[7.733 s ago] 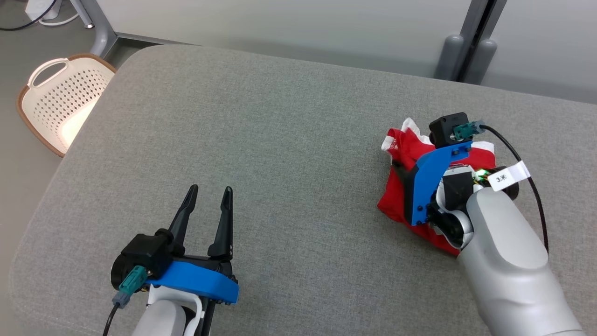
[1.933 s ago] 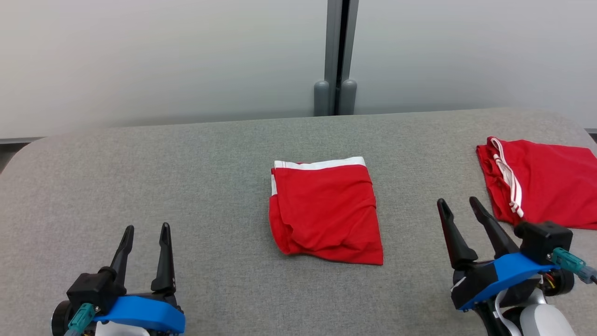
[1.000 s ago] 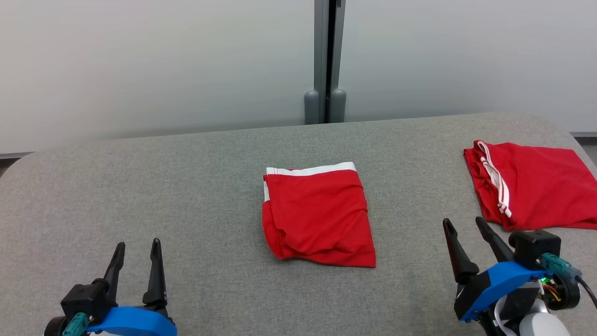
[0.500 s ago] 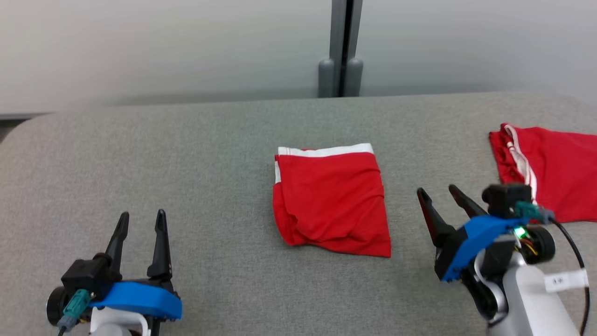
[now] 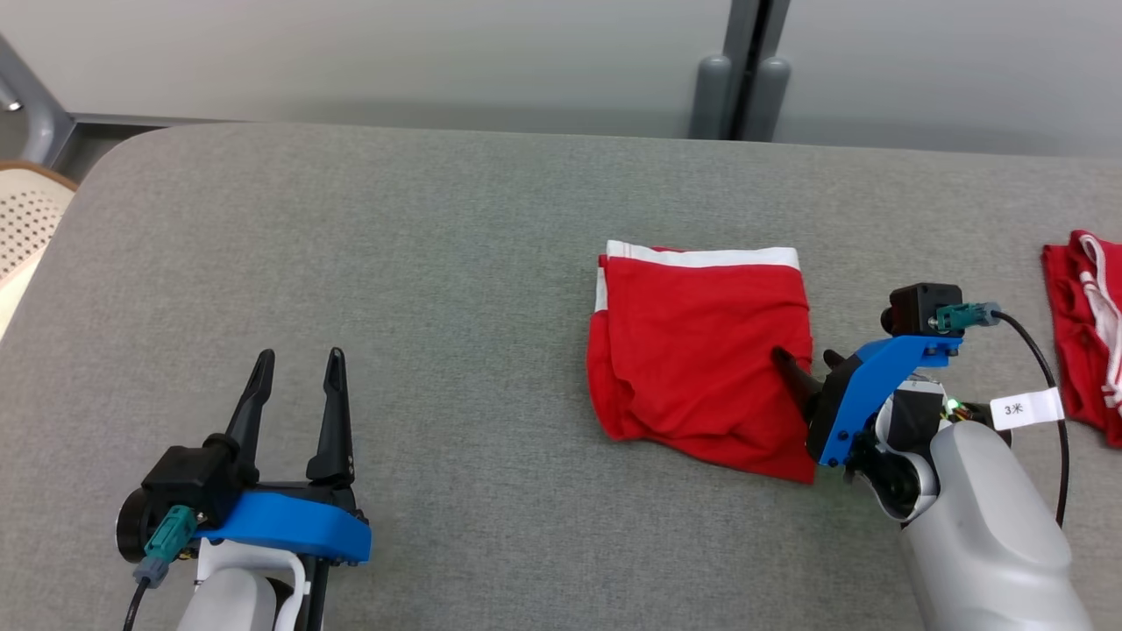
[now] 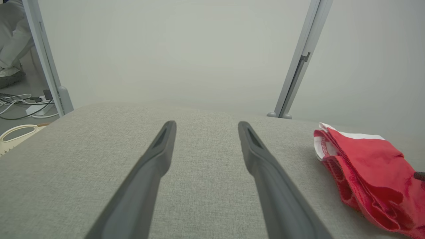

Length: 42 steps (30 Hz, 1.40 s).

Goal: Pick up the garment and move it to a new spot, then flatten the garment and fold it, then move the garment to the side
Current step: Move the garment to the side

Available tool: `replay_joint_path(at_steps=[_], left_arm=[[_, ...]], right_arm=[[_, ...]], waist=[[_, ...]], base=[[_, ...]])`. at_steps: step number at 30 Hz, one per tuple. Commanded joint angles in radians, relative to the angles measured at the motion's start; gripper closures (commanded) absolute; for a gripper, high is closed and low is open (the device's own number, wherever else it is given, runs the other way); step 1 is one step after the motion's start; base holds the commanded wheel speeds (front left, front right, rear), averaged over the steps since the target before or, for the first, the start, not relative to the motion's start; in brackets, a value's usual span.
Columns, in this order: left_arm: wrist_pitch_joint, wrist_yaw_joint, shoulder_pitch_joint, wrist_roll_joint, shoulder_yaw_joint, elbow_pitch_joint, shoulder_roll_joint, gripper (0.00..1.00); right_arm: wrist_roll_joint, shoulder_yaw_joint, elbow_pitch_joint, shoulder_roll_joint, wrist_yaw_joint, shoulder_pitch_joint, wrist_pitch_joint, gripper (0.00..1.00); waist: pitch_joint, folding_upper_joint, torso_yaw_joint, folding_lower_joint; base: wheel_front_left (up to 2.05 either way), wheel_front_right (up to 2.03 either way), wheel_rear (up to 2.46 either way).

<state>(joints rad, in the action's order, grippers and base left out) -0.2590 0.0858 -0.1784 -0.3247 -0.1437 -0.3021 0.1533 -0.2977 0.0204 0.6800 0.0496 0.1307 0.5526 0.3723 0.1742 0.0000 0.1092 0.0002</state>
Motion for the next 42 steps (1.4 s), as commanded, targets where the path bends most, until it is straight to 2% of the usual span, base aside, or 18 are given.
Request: replay_joint_path(at_steps=[1, 6, 12, 13, 14, 15, 22, 26, 34, 42], left_arm=[[-0.005, 0.002, -0.015, 0.004, -0.001, 0.001, 0.0, 0.0], [-0.006, -0.004, -0.005, 0.006, -0.001, 0.01, -0.002, 0.0], [-0.006, -0.002, -0.007, 0.001, 0.001, 0.007, -0.001, 0.0], [-0.006, -0.001, -0.01, -0.001, 0.001, 0.004, -0.002, 0.0], [-0.006, -0.001, -0.012, -0.003, 0.001, 0.002, -0.002, 0.0], [-0.006, 0.001, -0.014, -0.005, 0.001, -0.001, -0.003, 0.0], [-0.007, 0.007, -0.002, -0.004, 0.008, -0.003, 0.0, 0.0], [-0.006, 0.006, 0.018, 0.003, 0.013, 0.014, 0.002, 0.0], [-0.007, 0.012, 0.017, 0.011, 0.016, 0.044, -0.004, 0.0], [-0.007, 0.02, -0.036, 0.023, 0.004, 0.062, 0.009, 0.0]], right_arm=[[-0.011, 0.004, 0.044, 0.002, 0.0, 0.024, -0.016, 0.0], [-0.024, -0.004, 0.199, 0.001, 0.0, 0.068, -0.061, 0.0], [-0.052, -0.091, 0.343, -0.004, 0.0, 0.113, -0.07, 0.0], [-0.059, -0.114, 0.355, -0.006, 0.001, 0.119, -0.069, 0.12], [-0.063, -0.131, 0.364, -0.008, 0.001, 0.127, -0.079, 0.64], [-0.062, -0.151, 0.371, -0.008, 0.001, 0.136, -0.084, 1.0], [0.053, -0.274, 0.357, 0.008, 0.0, 0.235, -0.107, 1.0], [0.083, -0.402, 0.294, 0.073, 0.0, 0.284, -0.068, 1.0], [-0.042, -0.58, 0.075, 0.267, 0.0, 0.369, 0.043, 1.0], [-0.135, -0.595, -0.04, 0.413, 0.0, 0.419, 0.109, 1.0]], waist=[[0.007, 0.0, 0.019, -0.0002], [0.014, 0.0, 0.033, -0.0002], [0.024, 0.0, 0.031, -0.0002], [0.024, 0.0, 0.029, -0.0002], [0.024, 0.0, 0.027, -0.0002], [0.023, 0.0, 0.024, -0.0002], [0.004, 0.0, -0.014, -0.0002], [-0.005, 0.0, -0.055, -0.0002], [0.016, 0.0, -0.169, -0.0002], [0.085, 0.0, -0.266, -0.0002]], base=[[0.0, 0.0, 0.0], [0.0, 0.0, 0.0], [0.0, 0.0, 0.0], [0.0, 0.0, 0.0], [0.0, 0.0, 0.0], [0.0, 0.0, 0.0], [0.0, 0.0, 0.0], [0.0, 0.0, 0.0], [0.0, 0.0, 0.0], [0.0, 0.0, 0.0]])
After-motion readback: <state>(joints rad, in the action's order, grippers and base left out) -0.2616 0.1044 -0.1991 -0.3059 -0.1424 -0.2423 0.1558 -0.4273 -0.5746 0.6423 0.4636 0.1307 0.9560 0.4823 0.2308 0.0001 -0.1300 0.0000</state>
